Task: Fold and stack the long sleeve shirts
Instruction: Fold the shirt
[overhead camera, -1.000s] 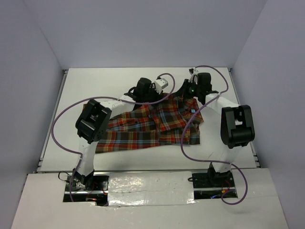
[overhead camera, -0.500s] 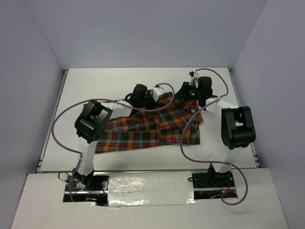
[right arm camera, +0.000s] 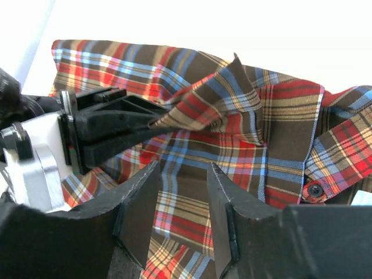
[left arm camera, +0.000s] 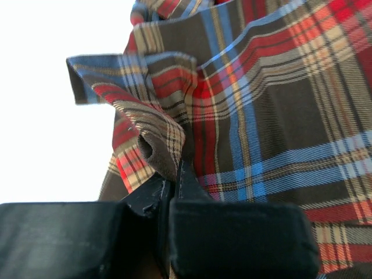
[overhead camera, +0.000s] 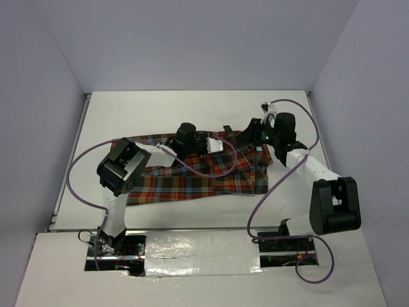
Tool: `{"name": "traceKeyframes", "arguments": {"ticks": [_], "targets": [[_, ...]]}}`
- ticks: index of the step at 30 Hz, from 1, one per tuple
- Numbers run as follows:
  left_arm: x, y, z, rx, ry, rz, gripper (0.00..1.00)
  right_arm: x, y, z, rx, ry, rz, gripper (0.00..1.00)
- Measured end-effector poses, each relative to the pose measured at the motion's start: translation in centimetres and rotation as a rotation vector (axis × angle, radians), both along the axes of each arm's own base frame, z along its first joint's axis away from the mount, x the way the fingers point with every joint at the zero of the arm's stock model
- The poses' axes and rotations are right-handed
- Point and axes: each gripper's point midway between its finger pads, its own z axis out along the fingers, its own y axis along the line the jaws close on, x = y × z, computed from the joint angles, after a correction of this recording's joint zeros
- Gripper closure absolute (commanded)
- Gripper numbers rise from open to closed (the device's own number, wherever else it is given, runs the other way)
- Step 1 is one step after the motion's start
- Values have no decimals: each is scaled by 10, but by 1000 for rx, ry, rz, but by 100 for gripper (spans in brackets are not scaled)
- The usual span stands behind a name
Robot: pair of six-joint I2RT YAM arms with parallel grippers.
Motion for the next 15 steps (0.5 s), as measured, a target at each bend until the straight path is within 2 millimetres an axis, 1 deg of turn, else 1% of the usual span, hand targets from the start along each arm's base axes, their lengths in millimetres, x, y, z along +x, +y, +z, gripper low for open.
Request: {"name": "traceKeyframes", "arguments": {"ticks": [3, 6, 8, 11, 15], "targets": [[-8, -2, 4, 28, -95, -62, 100, -3, -2, 10, -1, -26, -4, 51], [-22, 0, 3, 68, -175, -126, 100, -3, -7, 7, -1, -9, -22, 50], [-29, 0, -2, 82, -179, -144, 100, -3, -13, 3, -6, 14, -46, 50], [-28, -3, -1, 77, -140, -119, 100, -4, -17, -5, -13, 60, -64, 50], [-16, -7, 15, 37, -127, -69, 100, 0, -13, -15, -9, 103, -55, 46]]}}
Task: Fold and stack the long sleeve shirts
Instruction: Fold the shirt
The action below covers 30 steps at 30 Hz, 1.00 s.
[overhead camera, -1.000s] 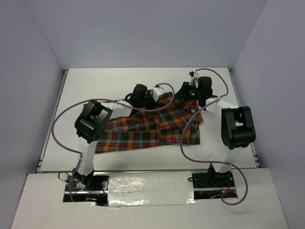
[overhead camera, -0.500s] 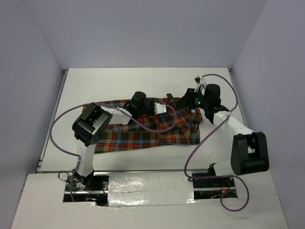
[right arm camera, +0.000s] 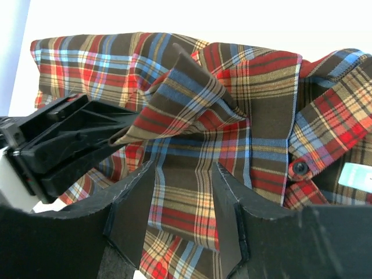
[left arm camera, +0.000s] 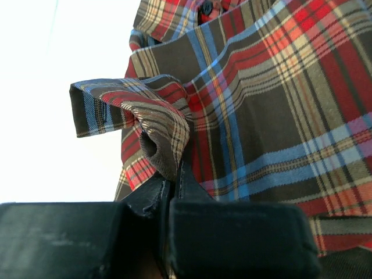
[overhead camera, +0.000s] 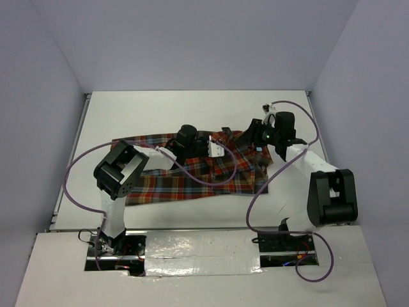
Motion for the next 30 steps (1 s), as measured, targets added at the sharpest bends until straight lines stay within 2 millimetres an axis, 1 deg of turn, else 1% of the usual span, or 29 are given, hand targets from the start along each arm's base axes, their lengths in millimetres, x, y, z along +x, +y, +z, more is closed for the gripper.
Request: {"name": "traceKeyframes", "arguments": {"ticks": [3, 5, 6, 9, 11, 12, 14, 16, 18, 19, 20, 21, 23, 24, 25, 26, 28, 30], "targets": [[1, 2, -2, 6, 2, 6, 100, 10, 5, -5, 21, 46, 7, 42], [1, 4, -3, 12, -3, 5, 100, 27, 8, -2, 43, 75, -1, 37], [2, 5, -3, 17, -10, 2, 100, 35, 9, 1, 54, 80, -10, 29], [2, 5, -3, 17, -10, 4, 100, 52, 13, 13, 84, 82, -33, 28], [3, 7, -4, 10, 15, 24, 100, 58, 17, 19, 89, 81, -39, 29], [5, 8, -5, 7, 37, 38, 100, 60, 19, 21, 89, 82, -38, 32], [14, 7, -2, -4, 70, 77, 97, 60, 23, 19, 91, 91, -34, 33], [23, 10, 1, -18, 89, 117, 88, 58, 25, 14, 95, 110, -35, 34], [29, 14, 3, -25, 99, 145, 78, 54, 27, 8, 97, 128, -37, 35], [31, 17, 2, -27, 107, 164, 68, 53, 28, 6, 99, 135, -37, 35], [33, 20, 0, -27, 119, 184, 63, 50, 29, 1, 99, 150, -40, 36], [34, 24, -2, -25, 134, 204, 55, 48, 30, -2, 100, 162, -45, 36], [38, 28, -6, -16, 158, 245, 44, 47, 32, -7, 98, 177, -51, 36], [40, 31, -8, -14, 177, 273, 36, 47, 33, -9, 97, 184, -52, 36], [42, 33, -9, -8, 184, 292, 31, 46, 34, -10, 94, 187, -53, 37], [43, 36, -11, -3, 202, 317, 23, 46, 34, -12, 89, 191, -60, 37], [48, 43, -11, 2, 225, 376, 9, 45, 32, -16, 79, 200, -78, 37], [52, 53, -15, 9, 263, 449, 4, 45, 28, -20, 60, 211, -102, 39]]}}
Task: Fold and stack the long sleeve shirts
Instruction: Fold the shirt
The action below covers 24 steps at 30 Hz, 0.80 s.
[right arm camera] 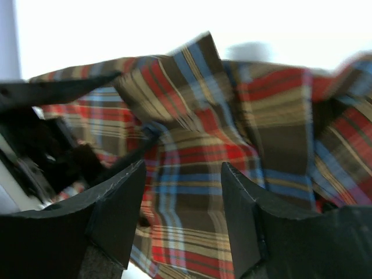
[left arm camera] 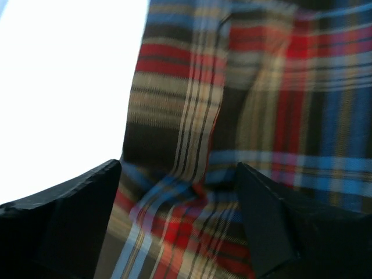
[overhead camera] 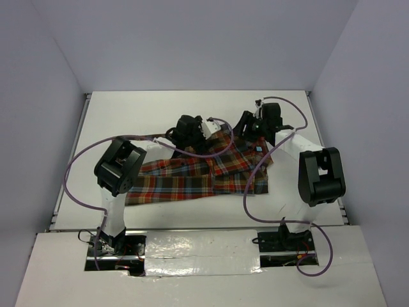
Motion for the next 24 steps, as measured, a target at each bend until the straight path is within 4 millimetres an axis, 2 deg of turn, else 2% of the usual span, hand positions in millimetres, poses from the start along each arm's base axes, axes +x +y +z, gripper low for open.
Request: {"name": "traceKeyframes", "arguments": {"ticks": [4, 9, 11, 15, 20, 24], "targets": [[9, 17, 1, 6, 80, 129, 1, -15, -13, -12, -55, 45, -55, 42], [15, 23, 28, -28, 162, 217, 1, -53, -30, -19, -117, 103, -99, 42], [7, 25, 37, -42, 208, 236, 1, -60, -33, -22, -129, 112, -100, 42], [-24, 28, 49, -59, 285, 238, 1, -67, -40, -39, -174, 163, -107, 38], [-51, 24, 41, -49, 372, 244, 1, -72, -48, -60, -238, 211, -98, 38], [-55, 26, 37, -38, 390, 248, 3, -75, -49, -64, -252, 210, -82, 40]]}}
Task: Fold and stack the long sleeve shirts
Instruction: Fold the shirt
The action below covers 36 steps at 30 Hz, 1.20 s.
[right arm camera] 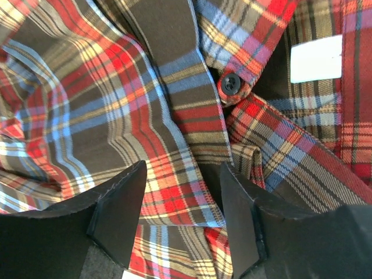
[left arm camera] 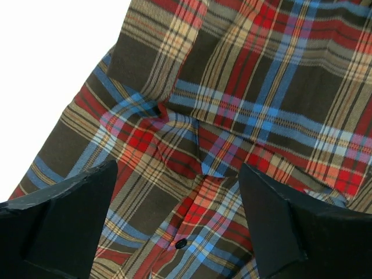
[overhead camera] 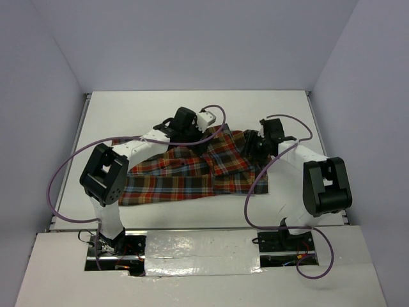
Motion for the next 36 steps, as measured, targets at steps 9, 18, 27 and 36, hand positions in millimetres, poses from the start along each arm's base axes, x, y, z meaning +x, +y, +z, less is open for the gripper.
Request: {"name": "traceKeyframes", "arguments": {"ticks": [9, 18, 27, 36], "targets": [[-35, -17, -18, -7, 44, -225, 28, -7, 4, -6, 6, -11, 73, 43], [-44, -60, -19, -50, 20, -430, 16, 27, 12, 12, 1, -101, 143, 44], [-40, -62, -47, -7, 33, -457, 31, 32, 21, -12, 39, -30, 177, 47], [-38, -67, -41, -19, 23, -464, 39, 30, 27, -12, 69, -28, 209, 68]]}}
